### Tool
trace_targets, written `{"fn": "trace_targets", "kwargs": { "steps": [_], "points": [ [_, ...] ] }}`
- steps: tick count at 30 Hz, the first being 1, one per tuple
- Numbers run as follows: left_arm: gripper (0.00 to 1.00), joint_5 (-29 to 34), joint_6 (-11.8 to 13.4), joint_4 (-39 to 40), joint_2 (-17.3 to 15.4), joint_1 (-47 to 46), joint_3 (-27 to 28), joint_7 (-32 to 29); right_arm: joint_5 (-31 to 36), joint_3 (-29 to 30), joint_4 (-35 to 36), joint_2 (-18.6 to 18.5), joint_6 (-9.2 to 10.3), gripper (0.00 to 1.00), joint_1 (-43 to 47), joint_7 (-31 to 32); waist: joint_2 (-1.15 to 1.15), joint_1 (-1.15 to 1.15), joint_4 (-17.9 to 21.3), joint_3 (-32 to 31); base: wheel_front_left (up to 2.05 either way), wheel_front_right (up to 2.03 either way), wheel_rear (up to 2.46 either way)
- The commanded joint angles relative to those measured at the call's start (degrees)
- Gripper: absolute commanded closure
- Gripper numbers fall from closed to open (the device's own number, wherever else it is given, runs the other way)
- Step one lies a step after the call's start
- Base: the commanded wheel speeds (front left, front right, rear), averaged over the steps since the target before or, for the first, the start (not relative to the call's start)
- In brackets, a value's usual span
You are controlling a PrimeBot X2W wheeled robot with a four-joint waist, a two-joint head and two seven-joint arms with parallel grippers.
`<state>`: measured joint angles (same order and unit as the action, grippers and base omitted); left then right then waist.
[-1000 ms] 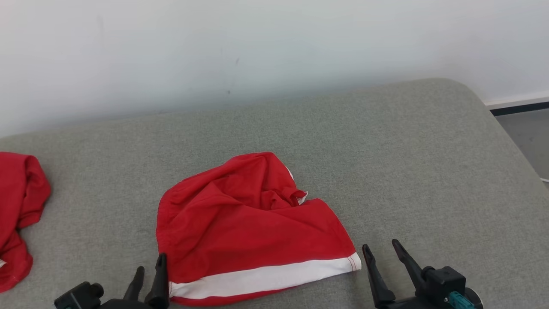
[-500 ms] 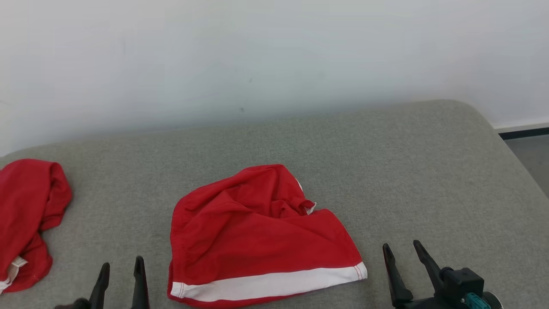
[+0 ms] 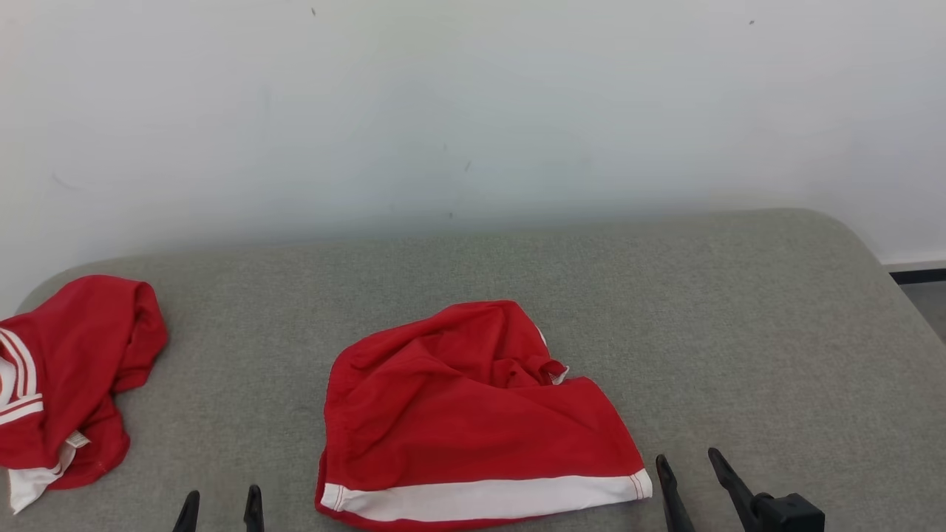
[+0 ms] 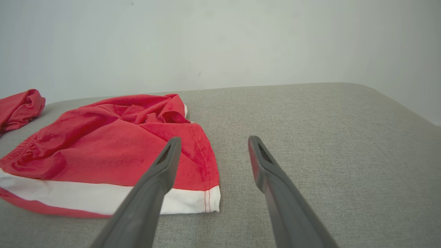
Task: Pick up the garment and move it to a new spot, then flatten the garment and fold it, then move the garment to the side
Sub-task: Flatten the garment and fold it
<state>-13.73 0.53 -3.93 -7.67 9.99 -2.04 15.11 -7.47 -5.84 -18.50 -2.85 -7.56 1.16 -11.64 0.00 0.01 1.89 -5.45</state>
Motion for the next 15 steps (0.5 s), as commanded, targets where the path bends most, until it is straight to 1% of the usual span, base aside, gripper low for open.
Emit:
{"fn": "trace_targets", "kwargs": {
  "steps": [1,5,15],
  "points": [
    [0.00,0.9,-0.7,-0.6,0.5,1.1,0.6,0.1,-0.1,-0.3,-0.3,0.0,0.15,0.00,0.8,-0.2,0.00,-0.01,-0.5,-0.5,0.00,0.00,0.00],
    [0.00,2.5,-2.0,-1.5,1.4,1.5,1.3,0.1,0.0,-0.2,-0.8,-0.1,0.15,0.00,1.5,-0.1,0.00,-0.01,-0.6,-0.8,0.00,0.00,0.00],
    [0.00,4.4,-2.9,-2.3,3.1,0.8,2.7,0.1,-0.7,0.2,-0.4,-0.1,0.15,0.00,1.7,-0.4,0.00,-0.01,-0.5,-1.2,0.00,0.00,0.00]
  ]
}}
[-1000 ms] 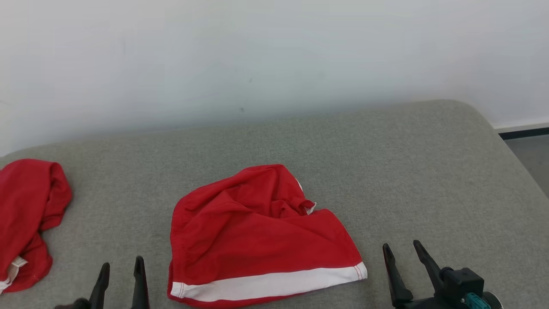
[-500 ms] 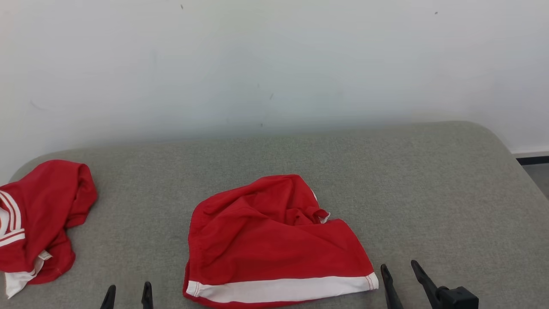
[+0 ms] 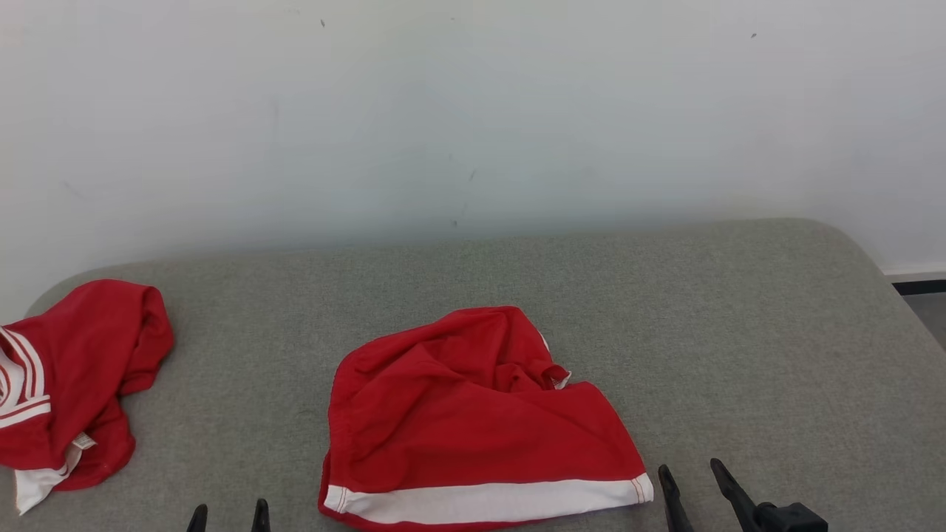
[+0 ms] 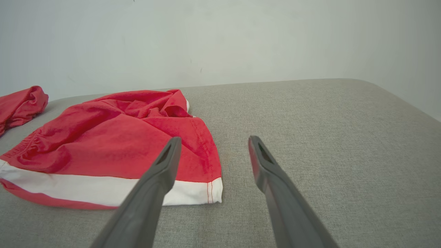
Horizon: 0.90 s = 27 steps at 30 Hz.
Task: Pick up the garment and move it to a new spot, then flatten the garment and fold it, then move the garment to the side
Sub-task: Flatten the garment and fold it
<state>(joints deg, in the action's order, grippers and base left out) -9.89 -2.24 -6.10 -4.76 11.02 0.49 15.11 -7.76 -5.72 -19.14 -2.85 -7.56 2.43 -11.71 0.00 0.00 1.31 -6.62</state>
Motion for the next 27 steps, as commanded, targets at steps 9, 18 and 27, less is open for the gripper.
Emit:
{"fn": "trace_targets", "kwargs": {
  "steps": [9,18,27],
  "points": [
    [0.00,1.4,-0.6,0.1,1.0,-1.0,0.6,0.1,-1.0,0.2,0.4,-0.1,0.15,0.00,0.0,-0.6,0.00,0.00,0.3,0.3,0.00,0.00,0.00],
    [0.00,2.2,-1.3,-0.8,1.4,-1.5,0.0,0.1,-1.4,0.2,0.3,-0.1,0.15,0.00,-0.8,-0.6,0.00,0.00,0.5,1.0,0.00,0.00,0.00],
    [0.00,1.8,-3.0,-9.7,0.6,-8.0,-4.0,-4.8,-1.9,-0.6,-2.8,0.0,0.15,0.00,-4.0,7.5,0.00,0.00,0.8,3.2,0.00,0.00,0.00]
  ]
}}
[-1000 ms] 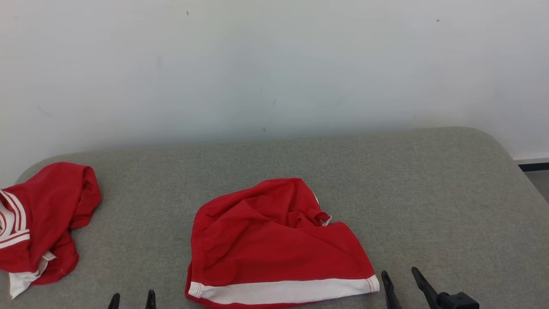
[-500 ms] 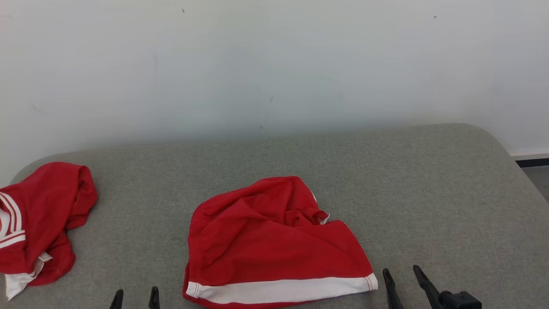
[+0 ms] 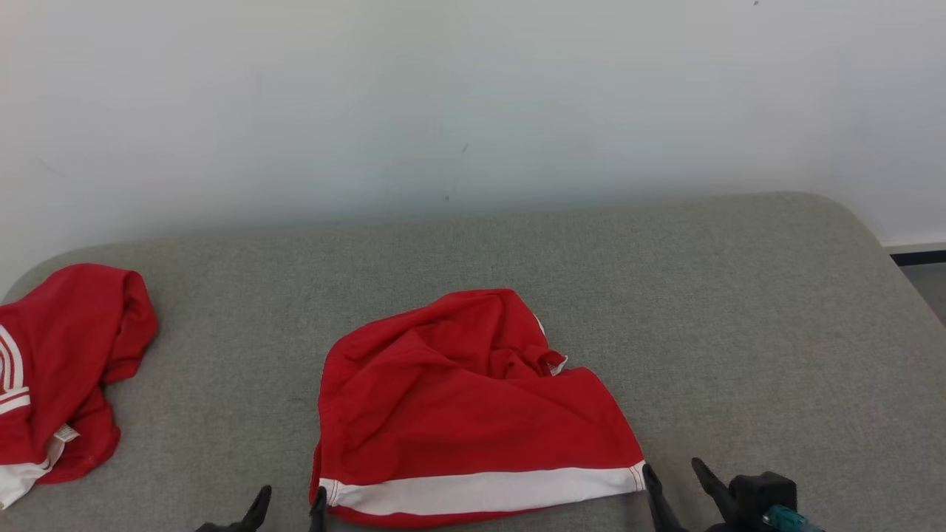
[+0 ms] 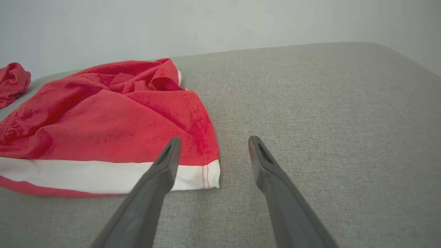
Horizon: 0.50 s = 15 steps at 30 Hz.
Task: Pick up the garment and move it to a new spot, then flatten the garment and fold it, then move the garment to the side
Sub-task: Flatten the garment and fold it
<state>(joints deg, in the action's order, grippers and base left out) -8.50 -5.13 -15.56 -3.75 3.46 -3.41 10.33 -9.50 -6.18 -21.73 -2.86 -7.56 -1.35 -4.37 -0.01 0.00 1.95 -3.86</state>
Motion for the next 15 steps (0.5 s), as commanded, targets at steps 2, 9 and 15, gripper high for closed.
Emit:
{"fn": "trace_targets", "kwargs": {
  "steps": [2,9,15],
  "points": [
    [0.00,0.2,-0.5,-2.6,-0.7,-2.6,-1.0,-2.4,-0.3,-0.8,-2.1,0.0,0.15,0.00,-1.7,3.1,0.01,0.00,0.4,1.1,0.00,0.00,0.00],
    [0.00,-0.8,-1.5,-8.8,-1.9,-7.3,-3.5,-5.5,-3.5,-3.6,-7.6,-0.1,0.15,0.00,-5.4,7.3,0.01,0.00,1.2,3.1,0.00,0.00,0.00],
    [0.00,-1.6,-1.9,-11.9,-3.1,-8.8,-5.4,-4.7,-4.1,-4.9,-11.4,-0.1,0.15,0.00,-8.2,5.8,0.01,0.00,1.3,3.9,0.00,0.00,0.00]
  ]
}}
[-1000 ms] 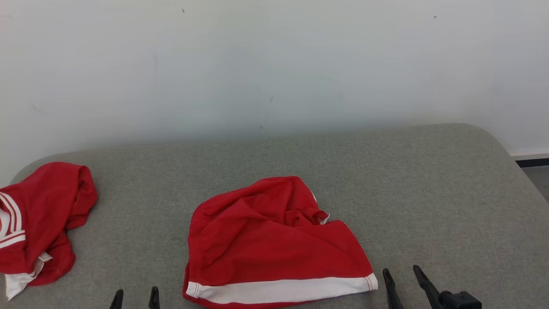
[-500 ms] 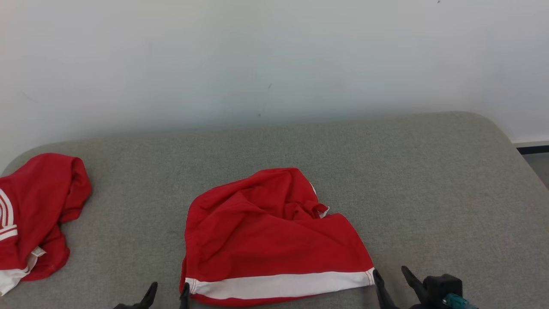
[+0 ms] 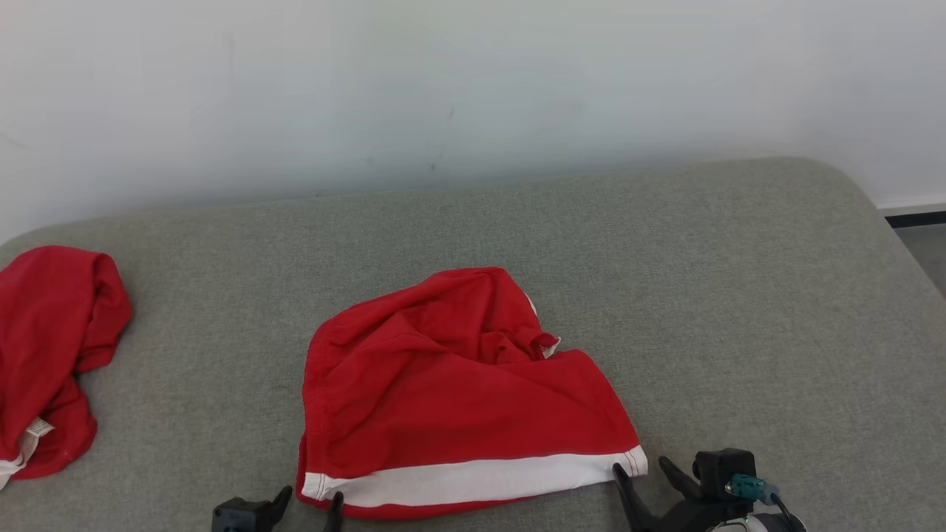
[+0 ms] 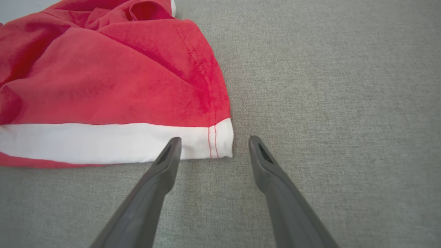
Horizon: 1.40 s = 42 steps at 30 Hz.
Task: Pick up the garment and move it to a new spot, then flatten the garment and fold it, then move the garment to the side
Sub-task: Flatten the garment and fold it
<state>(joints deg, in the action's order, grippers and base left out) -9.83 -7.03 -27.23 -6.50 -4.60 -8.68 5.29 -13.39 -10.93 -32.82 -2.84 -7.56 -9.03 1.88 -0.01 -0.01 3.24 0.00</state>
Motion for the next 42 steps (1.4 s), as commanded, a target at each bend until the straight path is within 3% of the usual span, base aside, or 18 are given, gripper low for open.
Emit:
{"fn": "trace_targets", "kwargs": {
  "steps": [1,14,15,16,17,18,19,20,25,29,36,42],
  "points": [
    [0.00,-0.3,-0.1,-0.6,-0.5,-0.9,-0.4,0.5,-0.3,-0.3,-0.9,-0.1,0.15,0.00,-0.9,-0.7,0.01,0.01,-0.1,0.2,0.00,0.00,0.00],
    [0.01,-1.7,-0.3,-3.7,-2.1,-3.8,-3.6,3.7,-2.3,-3.5,-6.8,-0.1,0.15,0.00,-4.1,-2.9,0.01,0.01,-0.8,0.0,0.00,0.00,0.00],
    [0.17,-1.7,-0.3,-4.2,-2.2,-4.0,-4.0,3.7,-2.5,-3.7,-7.1,-0.1,0.15,0.00,-4.3,-3.0,0.01,0.01,-0.8,-0.1,0.00,0.00,0.00],
    [0.55,-1.8,-0.4,-4.6,-2.2,-4.3,-4.5,3.8,-2.6,-4.0,-7.4,-0.1,0.15,0.07,-4.5,-3.0,0.01,0.01,-0.8,-0.1,0.00,0.00,0.00],
    [0.74,-1.8,-0.4,-4.9,-2.2,-4.7,-4.9,3.9,-2.7,-4.3,-7.8,-0.1,0.15,0.27,-4.7,-3.1,0.01,0.01,-0.7,-0.1,0.00,0.00,0.00],
    [1.00,-2.1,-0.4,-5.3,-2.2,-5.0,-5.4,4.1,-2.9,-4.3,-8.0,-0.1,0.15,0.59,-4.8,-3.4,0.01,0.01,-0.7,-0.1,0.00,0.00,0.00],
    [1.00,-2.3,-0.4,-5.6,-2.2,-5.3,-5.8,4.3,-2.9,-4.4,-8.2,-0.1,0.15,0.71,-4.9,-3.8,0.01,0.01,-0.7,-0.1,0.00,0.00,0.00],
    [1.00,-2.4,-0.4,-6.0,-2.2,-5.6,-6.2,4.4,-2.9,-4.5,-8.5,-0.1,0.15,1.00,-4.9,-4.0,0.01,0.01,-0.6,-0.1,0.00,0.00,0.00],
    [1.00,-4.1,-0.4,-7.2,-2.1,-6.7,-8.1,5.9,-4.1,-5.4,-9.6,-0.1,0.15,1.00,-5.7,-4.7,0.01,0.01,-0.4,-0.2,0.00,0.00,0.00],
    [1.00,-9.5,-0.4,-5.0,-1.4,-8.3,-7.5,7.9,-6.7,-5.2,-7.3,-0.1,0.15,1.00,-7.4,-7.9,0.01,0.01,-0.4,-0.2,0.00,0.00,0.00],
    [1.00,-20.9,-0.4,3.0,-2.1,-13.4,-8.2,6.3,-7.8,-1.5,1.9,-0.2,0.15,1.00,-13.1,-12.5,0.01,0.01,0.1,-0.5,0.00,0.00,0.00],
    [1.00,-31.3,-0.4,9.8,-4.1,-21.8,-8.2,1.2,-7.6,-4.2,11.5,-3.5,0.15,1.00,-22.1,-8.1,0.01,0.01,2.1,1.4,0.00,0.00,0.00]
  ]
}}
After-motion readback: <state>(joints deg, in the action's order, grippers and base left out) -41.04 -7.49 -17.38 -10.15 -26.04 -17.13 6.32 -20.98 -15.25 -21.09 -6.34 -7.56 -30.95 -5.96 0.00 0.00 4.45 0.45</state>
